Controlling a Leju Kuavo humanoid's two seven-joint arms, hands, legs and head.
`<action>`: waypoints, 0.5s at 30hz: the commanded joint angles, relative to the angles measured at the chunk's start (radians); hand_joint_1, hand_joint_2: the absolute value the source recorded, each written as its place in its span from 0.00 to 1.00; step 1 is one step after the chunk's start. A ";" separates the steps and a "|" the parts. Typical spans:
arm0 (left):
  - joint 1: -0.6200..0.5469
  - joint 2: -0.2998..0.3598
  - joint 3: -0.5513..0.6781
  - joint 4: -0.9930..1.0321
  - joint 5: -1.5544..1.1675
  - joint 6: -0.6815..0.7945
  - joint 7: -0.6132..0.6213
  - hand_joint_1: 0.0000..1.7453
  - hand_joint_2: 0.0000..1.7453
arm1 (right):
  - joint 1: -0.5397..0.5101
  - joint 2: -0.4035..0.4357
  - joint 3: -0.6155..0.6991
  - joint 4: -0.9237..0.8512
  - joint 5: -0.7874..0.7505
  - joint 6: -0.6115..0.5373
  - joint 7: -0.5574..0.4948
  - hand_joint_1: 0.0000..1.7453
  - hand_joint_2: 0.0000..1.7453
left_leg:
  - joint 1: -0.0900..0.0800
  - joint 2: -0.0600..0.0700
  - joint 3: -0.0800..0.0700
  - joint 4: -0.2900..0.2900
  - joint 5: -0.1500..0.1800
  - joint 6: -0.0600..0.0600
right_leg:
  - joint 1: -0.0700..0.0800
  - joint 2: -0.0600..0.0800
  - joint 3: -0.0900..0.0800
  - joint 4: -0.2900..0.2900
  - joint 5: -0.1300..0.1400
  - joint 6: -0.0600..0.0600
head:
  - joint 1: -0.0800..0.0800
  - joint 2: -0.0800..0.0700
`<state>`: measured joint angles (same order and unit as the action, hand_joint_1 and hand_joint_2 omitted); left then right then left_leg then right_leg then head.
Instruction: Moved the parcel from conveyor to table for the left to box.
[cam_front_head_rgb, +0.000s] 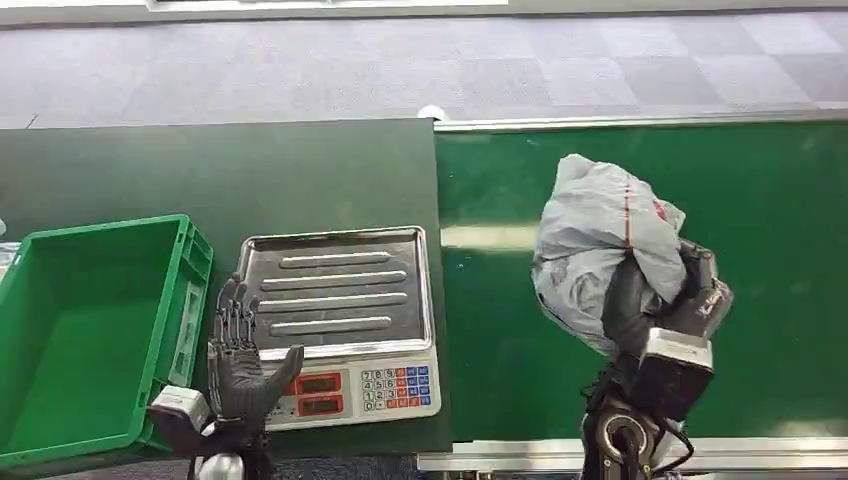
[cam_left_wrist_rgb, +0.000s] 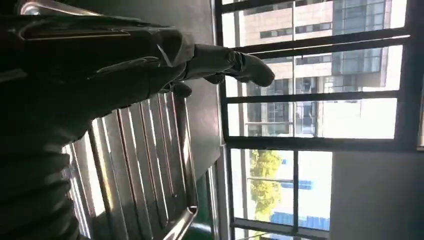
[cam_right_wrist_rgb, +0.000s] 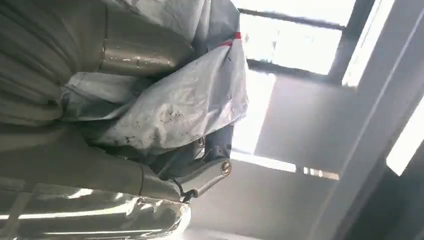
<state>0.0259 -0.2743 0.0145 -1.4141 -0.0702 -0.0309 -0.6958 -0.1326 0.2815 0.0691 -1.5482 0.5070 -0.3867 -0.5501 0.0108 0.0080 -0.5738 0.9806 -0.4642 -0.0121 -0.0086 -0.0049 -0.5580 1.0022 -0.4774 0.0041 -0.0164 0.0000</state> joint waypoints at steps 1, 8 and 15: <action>-0.131 0.100 -0.093 -0.064 -0.024 0.061 -0.002 0.00 1.00 | -0.330 0.068 0.099 0.689 -0.011 0.110 -0.090 1.00 1.00 | 0.001 0.005 0.001 -0.001 0.000 0.000 | 0.001 0.004 0.000 0.000 0.002 -0.001 | 0.000 0.000; -0.080 0.166 -0.085 -0.283 -0.026 0.192 -0.002 0.00 1.00 | -0.458 0.068 0.437 0.879 -0.243 0.147 -0.148 1.00 1.00 | 0.001 0.005 -0.001 0.000 0.000 -0.001 | 0.001 0.007 -0.002 0.002 0.001 -0.001 | 0.000 0.000; -0.052 0.123 0.068 -0.466 0.017 0.225 -0.002 0.00 1.00 | -0.486 0.068 0.691 0.853 -0.464 0.184 -0.148 1.00 1.00 | 0.001 0.004 -0.004 0.000 0.000 -0.001 | 0.002 0.005 -0.005 0.001 0.000 -0.001 | 0.000 0.000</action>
<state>-0.0597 -0.1629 -0.0499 -1.7030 -0.0847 0.2015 -0.6958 -0.4989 0.3395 0.4549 -0.8392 0.1498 -0.2293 -0.6935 0.0119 0.0066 -0.5793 0.9806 -0.4630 -0.0131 -0.0073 -0.0057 -0.5629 1.0035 -0.4775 0.0035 -0.0160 0.0000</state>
